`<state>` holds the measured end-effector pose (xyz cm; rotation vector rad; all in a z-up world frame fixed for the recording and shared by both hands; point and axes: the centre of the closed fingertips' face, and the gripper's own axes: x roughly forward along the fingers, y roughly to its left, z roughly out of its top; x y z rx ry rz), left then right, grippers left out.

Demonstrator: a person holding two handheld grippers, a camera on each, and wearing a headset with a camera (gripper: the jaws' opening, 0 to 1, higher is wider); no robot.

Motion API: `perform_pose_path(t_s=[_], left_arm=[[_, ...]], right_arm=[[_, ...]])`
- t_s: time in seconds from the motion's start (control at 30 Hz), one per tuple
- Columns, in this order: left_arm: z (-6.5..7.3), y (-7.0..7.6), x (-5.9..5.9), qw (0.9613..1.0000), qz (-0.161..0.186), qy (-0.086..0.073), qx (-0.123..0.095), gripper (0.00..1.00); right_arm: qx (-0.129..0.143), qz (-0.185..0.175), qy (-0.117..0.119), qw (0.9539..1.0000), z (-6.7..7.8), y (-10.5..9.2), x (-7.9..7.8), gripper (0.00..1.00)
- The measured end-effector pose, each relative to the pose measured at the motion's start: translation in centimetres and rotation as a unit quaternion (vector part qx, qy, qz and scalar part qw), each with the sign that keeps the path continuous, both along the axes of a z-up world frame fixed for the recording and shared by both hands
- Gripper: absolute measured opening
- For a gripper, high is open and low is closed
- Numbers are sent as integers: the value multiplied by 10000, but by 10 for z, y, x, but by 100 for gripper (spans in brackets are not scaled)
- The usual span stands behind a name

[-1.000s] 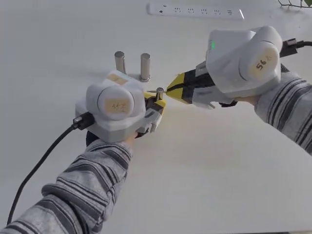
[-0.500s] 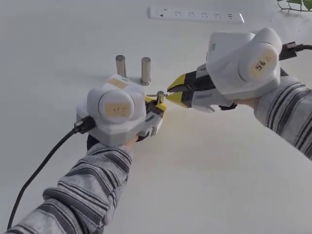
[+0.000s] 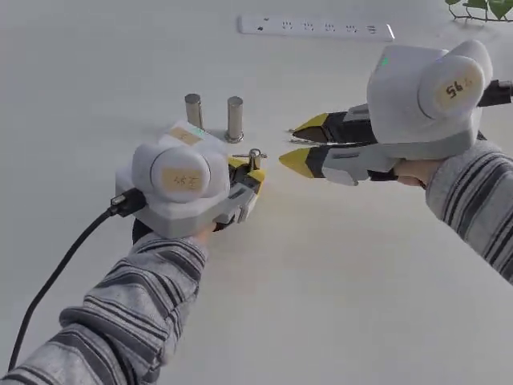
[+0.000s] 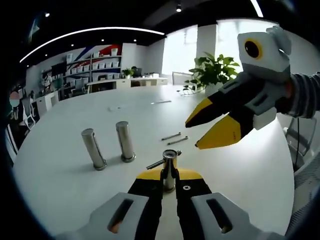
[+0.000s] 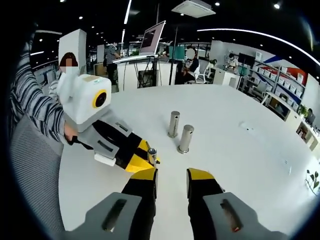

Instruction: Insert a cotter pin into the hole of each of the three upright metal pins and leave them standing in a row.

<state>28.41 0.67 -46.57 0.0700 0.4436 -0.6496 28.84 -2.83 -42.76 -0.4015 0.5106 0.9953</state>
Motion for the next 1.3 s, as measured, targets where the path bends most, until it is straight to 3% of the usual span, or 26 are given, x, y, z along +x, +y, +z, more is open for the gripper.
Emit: perform_pose_path(t_s=[0.27,0.7,0.97,1.3], left_arm=[[4,21,10,9999,120,-51,64,5],[6,59,27,9991,327,-148,231,5],[2,63,28,9990,314,-130,289,5],[2,62,26,9995,202,-151,171,5]], right_arm=[[241,-409,173,9987,-3,-10,2,18],[349,-471,272,9979,-5,-4,1,20],[329,-451,337,9979,-8,-1,-1,19],[309,-460,383,9977,-10,-2,-2,19]])
